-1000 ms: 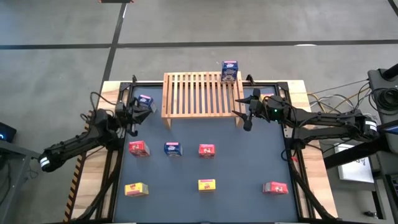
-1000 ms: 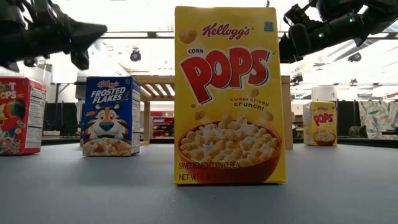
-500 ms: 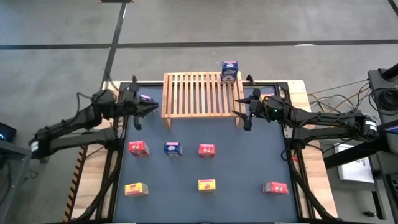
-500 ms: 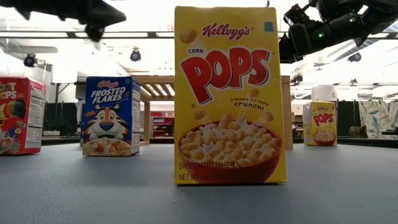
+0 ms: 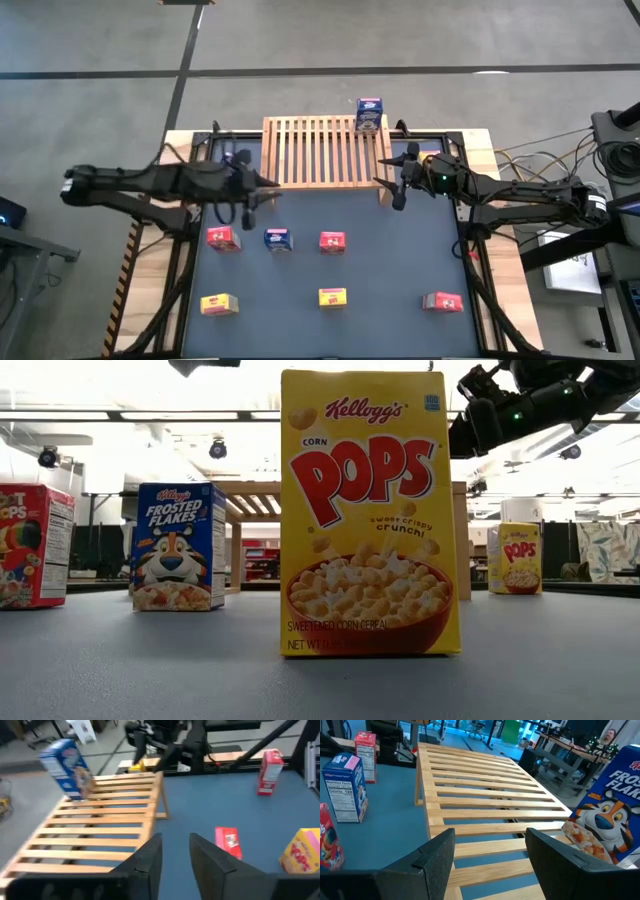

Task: Stack cereal on shelf
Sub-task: Put the top right red cereal box on the shelf

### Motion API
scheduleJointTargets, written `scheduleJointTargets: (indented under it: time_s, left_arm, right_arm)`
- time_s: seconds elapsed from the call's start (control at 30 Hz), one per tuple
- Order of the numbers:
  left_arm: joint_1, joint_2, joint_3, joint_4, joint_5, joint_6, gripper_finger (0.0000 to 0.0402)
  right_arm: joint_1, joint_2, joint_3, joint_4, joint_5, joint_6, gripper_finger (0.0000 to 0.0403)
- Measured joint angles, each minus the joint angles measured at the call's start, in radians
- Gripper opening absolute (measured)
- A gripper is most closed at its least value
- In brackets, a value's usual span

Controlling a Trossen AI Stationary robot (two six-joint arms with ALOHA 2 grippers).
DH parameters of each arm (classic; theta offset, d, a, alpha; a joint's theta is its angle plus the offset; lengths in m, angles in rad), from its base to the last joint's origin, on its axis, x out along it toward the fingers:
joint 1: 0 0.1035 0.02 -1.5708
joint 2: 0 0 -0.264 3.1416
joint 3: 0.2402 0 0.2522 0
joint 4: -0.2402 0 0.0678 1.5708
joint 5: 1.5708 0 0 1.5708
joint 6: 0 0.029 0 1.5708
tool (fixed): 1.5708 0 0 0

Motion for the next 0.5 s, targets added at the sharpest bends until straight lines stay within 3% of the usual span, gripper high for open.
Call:
scheduleJointTargets:
  time_s: [0.33,0.5]
  left_arm:
    - [-0.032,0.312,0.042,-0.025,0.021,-0.171,0.0253]
    - [-0.048,0.444,0.066,-0.016,0.036,-0.175,0.0296]
  right_arm:
    - [0.000,-0.005,0.000,-0.036,-0.001,0.015,0.0233]
    - [0.000,-0.017,0.000,-0.048,-0.001,0.027,0.0233]
